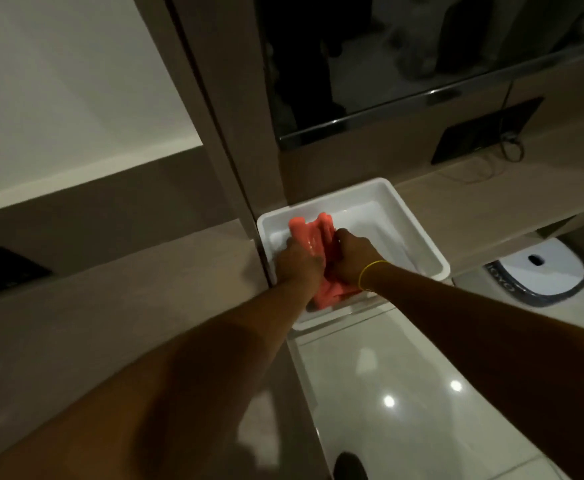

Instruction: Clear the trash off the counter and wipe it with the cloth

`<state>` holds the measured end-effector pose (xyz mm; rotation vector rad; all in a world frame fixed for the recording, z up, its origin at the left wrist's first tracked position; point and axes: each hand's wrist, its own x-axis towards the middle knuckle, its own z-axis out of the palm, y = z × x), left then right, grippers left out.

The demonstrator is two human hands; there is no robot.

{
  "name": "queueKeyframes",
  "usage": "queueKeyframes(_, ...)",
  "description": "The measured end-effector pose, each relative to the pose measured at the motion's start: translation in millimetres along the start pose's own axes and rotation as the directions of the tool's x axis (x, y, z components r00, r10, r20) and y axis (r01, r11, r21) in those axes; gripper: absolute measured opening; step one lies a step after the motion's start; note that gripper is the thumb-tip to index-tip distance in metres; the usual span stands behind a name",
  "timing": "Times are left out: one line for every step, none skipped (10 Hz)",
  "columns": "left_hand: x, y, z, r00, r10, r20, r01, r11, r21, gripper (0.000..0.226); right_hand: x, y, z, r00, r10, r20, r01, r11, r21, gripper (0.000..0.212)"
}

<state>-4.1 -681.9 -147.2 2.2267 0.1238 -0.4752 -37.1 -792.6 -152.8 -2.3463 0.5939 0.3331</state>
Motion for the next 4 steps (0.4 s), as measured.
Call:
queueKeyframes(0.9,4.9,5.7,0.997,0.071,0.022,-0.074,0.955,0.288,0.053,0.9,-2.8,5.2,0.998,-0.021,-0.058,0.011,0.987,-0.163,0.052)
queueKeyframes(-4.1,0.0,-0.2,0.968,0.226,0.110,-0.250,0.829,0.500,0.071,-11.9,-5.2,2.6,0.994,0.014,-0.110,-0.048,0.948,-0.315,0.057)
queueKeyframes(-11.3,1.9,-28.1,0.882,0.429,0.197,-0.456,0.666,0.590,0.094,-30.4,-17.8,-10.6,0.981,-0.044,-0.190,-0.033,0.922,-0.386,0.059)
queueKeyframes(-36.1,-3.5,-65.1,0.852,0.504,0.141,-0.495,0.690,0.528,0.081,-57.5,-33.9,-11.4,0.929,-0.211,-0.306,0.030,0.864,-0.503,0.060)
